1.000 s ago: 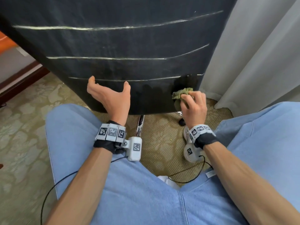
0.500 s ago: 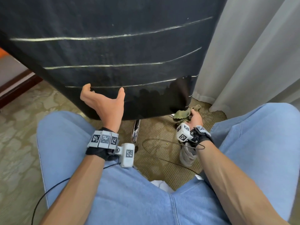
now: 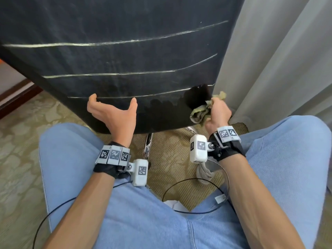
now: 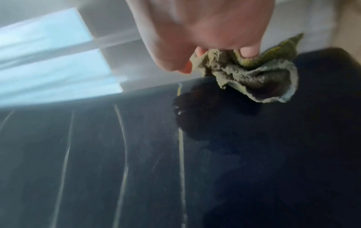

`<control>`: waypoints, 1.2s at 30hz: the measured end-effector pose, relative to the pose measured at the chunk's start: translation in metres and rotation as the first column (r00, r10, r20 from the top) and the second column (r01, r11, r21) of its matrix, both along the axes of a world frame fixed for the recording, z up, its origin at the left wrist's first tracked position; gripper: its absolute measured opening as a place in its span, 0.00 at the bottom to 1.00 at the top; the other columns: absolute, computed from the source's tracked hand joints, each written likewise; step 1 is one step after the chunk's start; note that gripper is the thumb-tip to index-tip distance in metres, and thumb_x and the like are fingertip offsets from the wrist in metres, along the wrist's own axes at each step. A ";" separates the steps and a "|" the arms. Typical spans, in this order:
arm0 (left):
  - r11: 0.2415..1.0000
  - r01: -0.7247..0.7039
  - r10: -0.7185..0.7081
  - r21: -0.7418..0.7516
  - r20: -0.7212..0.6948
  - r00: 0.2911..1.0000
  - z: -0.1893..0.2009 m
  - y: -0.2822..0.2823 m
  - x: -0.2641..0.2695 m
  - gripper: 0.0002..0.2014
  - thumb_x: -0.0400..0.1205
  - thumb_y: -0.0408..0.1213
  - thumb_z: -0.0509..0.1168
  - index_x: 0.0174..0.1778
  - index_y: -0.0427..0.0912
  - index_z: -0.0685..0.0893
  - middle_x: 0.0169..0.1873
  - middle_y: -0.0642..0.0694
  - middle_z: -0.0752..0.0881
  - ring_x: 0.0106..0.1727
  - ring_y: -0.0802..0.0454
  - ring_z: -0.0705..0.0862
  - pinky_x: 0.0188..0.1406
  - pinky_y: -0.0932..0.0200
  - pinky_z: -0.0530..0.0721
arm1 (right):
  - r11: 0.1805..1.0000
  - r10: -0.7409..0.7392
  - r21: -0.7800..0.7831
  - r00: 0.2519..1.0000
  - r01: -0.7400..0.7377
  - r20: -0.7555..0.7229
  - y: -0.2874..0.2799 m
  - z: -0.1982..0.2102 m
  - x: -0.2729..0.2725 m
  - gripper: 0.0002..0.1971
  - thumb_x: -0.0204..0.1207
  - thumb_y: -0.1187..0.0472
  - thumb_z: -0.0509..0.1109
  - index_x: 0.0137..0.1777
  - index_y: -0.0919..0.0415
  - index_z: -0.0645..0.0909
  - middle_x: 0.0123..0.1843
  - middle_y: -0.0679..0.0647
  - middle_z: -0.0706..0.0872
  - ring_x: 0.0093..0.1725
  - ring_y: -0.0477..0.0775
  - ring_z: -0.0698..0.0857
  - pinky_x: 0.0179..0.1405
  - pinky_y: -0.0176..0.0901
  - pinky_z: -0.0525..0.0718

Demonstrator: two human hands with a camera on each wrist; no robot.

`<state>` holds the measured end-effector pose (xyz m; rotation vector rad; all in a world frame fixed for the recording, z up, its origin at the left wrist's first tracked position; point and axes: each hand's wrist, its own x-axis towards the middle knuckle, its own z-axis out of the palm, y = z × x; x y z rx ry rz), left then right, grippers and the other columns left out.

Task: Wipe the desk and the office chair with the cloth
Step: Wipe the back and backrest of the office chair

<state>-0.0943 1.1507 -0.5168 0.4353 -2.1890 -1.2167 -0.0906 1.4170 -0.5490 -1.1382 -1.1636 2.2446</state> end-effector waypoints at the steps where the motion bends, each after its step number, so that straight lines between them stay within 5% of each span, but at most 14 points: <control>1: 1.000 -0.002 0.002 -0.002 0.002 1.000 0.000 0.001 0.000 0.52 0.69 0.50 0.83 0.82 0.40 0.60 0.80 0.40 0.61 0.77 0.48 0.67 0.77 0.51 0.79 | 0.994 0.000 0.107 0.999 0.003 -0.032 -0.001 0.010 0.000 0.10 0.79 0.63 0.70 0.35 0.59 0.81 0.37 0.51 0.84 0.40 0.49 0.84 0.45 0.45 0.86; 4: 1.000 -0.004 0.004 -0.012 -0.003 1.000 0.000 0.001 0.000 0.52 0.69 0.50 0.83 0.82 0.39 0.60 0.79 0.40 0.62 0.77 0.47 0.67 0.77 0.53 0.77 | 0.884 -0.004 0.464 0.993 0.061 -0.122 -0.007 0.012 0.005 0.13 0.84 0.55 0.62 0.37 0.52 0.74 0.35 0.45 0.74 0.38 0.45 0.72 0.42 0.40 0.74; 8: 1.000 0.002 -0.002 -0.016 -0.001 1.000 0.001 0.001 0.001 0.52 0.69 0.49 0.84 0.82 0.38 0.60 0.79 0.40 0.62 0.77 0.47 0.67 0.76 0.57 0.77 | 0.672 -0.084 0.725 0.988 0.150 -0.128 -0.019 -0.026 0.007 0.13 0.87 0.57 0.66 0.65 0.55 0.89 0.62 0.47 0.89 0.64 0.41 0.84 0.70 0.36 0.79; 11: 1.000 0.009 -0.009 -0.023 0.006 1.000 0.001 -0.001 0.002 0.52 0.69 0.49 0.84 0.82 0.39 0.60 0.79 0.40 0.62 0.76 0.48 0.67 0.75 0.57 0.78 | 0.707 -0.119 0.699 0.993 0.103 -0.026 -0.023 -0.057 0.004 0.13 0.84 0.61 0.69 0.65 0.61 0.90 0.62 0.51 0.90 0.64 0.46 0.86 0.70 0.36 0.79; 14: 1.000 0.009 -0.009 -0.025 0.011 1.000 0.001 -0.005 0.004 0.52 0.68 0.51 0.84 0.82 0.40 0.61 0.78 0.42 0.63 0.75 0.50 0.69 0.75 0.52 0.80 | 0.799 -0.080 0.601 0.986 -0.026 0.148 -0.020 -0.084 0.009 0.10 0.79 0.61 0.68 0.36 0.53 0.84 0.36 0.47 0.81 0.39 0.47 0.78 0.48 0.43 0.78; 16: 1.000 0.012 -0.011 -0.025 0.015 1.000 0.001 -0.006 0.004 0.52 0.68 0.51 0.84 0.82 0.41 0.62 0.78 0.42 0.63 0.75 0.49 0.70 0.73 0.49 0.82 | 0.861 -0.077 0.507 0.973 -0.045 0.217 -0.019 -0.090 0.011 0.15 0.76 0.65 0.68 0.28 0.54 0.75 0.27 0.46 0.73 0.31 0.47 0.70 0.40 0.45 0.73; 17: 1.000 0.012 -0.011 -0.025 0.018 1.000 0.002 -0.007 0.004 0.52 0.68 0.51 0.84 0.82 0.41 0.62 0.78 0.42 0.63 0.75 0.49 0.70 0.72 0.49 0.83 | 0.890 -0.086 0.456 0.970 -0.029 0.228 -0.021 -0.084 0.011 0.13 0.76 0.67 0.68 0.31 0.54 0.80 0.29 0.47 0.77 0.32 0.47 0.74 0.41 0.45 0.77; 19: 1.000 0.011 -0.010 -0.024 0.024 1.000 0.004 -0.007 0.004 0.52 0.68 0.51 0.84 0.82 0.41 0.62 0.78 0.42 0.64 0.75 0.49 0.71 0.72 0.48 0.84 | 0.931 -0.143 0.359 0.973 0.069 0.184 -0.024 -0.068 0.006 0.11 0.78 0.67 0.70 0.53 0.57 0.93 0.47 0.50 0.91 0.47 0.48 0.87 0.55 0.43 0.86; 21: 1.000 0.010 -0.009 -0.027 0.029 1.000 0.004 -0.008 0.004 0.51 0.69 0.52 0.84 0.82 0.41 0.62 0.78 0.42 0.64 0.75 0.49 0.72 0.72 0.48 0.84 | 0.925 -0.199 0.350 0.973 0.146 0.120 -0.029 -0.044 0.001 0.16 0.81 0.67 0.71 0.68 0.61 0.89 0.63 0.51 0.91 0.61 0.48 0.88 0.65 0.37 0.84; 27: 1.000 -0.004 0.004 -0.029 0.030 1.000 0.006 -0.007 0.003 0.51 0.68 0.55 0.83 0.81 0.41 0.63 0.77 0.42 0.66 0.73 0.49 0.73 0.70 0.46 0.85 | 0.718 -0.142 0.662 0.976 0.216 -0.164 -0.046 -0.001 0.011 0.19 0.83 0.65 0.71 0.73 0.56 0.85 0.71 0.51 0.82 0.71 0.43 0.80 0.68 0.19 0.71; 33: 0.999 -0.002 0.004 -0.034 0.043 0.999 0.008 -0.006 0.004 0.52 0.68 0.54 0.83 0.81 0.41 0.63 0.77 0.43 0.66 0.73 0.50 0.73 0.71 0.47 0.84 | 0.538 -0.027 0.839 0.997 0.081 -0.079 -0.063 -0.016 0.017 0.31 0.82 0.61 0.73 0.85 0.57 0.71 0.82 0.59 0.69 0.84 0.54 0.68 0.82 0.29 0.61; 36: 0.999 0.001 0.001 -0.042 0.048 0.999 0.009 -0.006 0.006 0.52 0.68 0.53 0.84 0.82 0.40 0.63 0.77 0.42 0.67 0.73 0.49 0.73 0.72 0.46 0.84 | 0.561 0.005 0.828 0.999 0.024 -0.032 -0.074 -0.014 0.019 0.35 0.82 0.60 0.73 0.88 0.57 0.65 0.85 0.59 0.63 0.86 0.54 0.62 0.83 0.29 0.56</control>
